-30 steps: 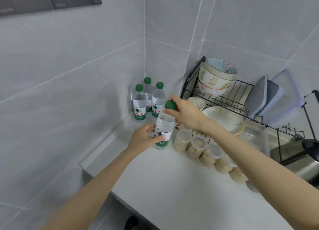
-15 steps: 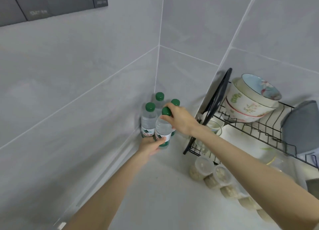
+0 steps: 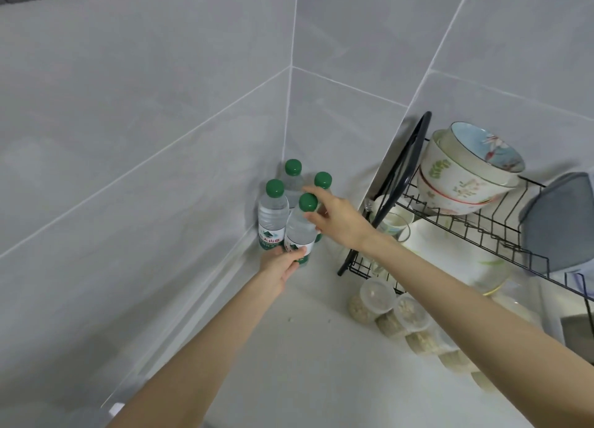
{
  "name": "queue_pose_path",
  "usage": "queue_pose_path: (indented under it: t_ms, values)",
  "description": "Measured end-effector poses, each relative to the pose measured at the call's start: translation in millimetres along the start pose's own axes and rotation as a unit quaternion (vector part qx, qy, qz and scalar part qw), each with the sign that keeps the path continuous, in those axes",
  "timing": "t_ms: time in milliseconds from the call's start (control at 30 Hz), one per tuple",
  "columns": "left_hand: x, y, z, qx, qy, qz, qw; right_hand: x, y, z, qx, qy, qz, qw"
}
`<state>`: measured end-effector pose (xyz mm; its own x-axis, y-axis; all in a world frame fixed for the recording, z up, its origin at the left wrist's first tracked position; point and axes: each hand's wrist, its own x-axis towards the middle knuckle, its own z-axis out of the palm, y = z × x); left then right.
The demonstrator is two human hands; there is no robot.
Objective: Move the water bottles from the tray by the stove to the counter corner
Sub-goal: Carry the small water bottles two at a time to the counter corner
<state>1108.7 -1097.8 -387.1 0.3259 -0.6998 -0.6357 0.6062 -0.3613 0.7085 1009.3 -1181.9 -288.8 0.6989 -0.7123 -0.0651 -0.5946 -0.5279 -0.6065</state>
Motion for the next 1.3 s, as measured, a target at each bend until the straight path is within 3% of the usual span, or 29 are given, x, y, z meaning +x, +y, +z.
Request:
queue_pose_path:
  t_ms: [333,600,900,1133,1300]
  values:
    - [-67,22,0,0.011,0.004,0.026,1.000,-66,-12,-39,0.089,0.006,0.035,0.995]
    - [-146,35,16,0.053,-0.006,0.132,0.990,-145,-16,-63,0.144,0.038,0.019,0.989]
    - [-241,25,55,0.141,-0.012,0.213,0.967,-240,-8,-88,0.207,0.128,0.036,0.969]
    - [-293,3,85,0.186,-0.072,0.240,0.950,-315,-9,-96,0.217,0.185,0.068,0.956]
    - [-326,-17,103,0.228,-0.156,0.252,0.928,-375,-13,-95,0.221,0.256,0.096,0.936]
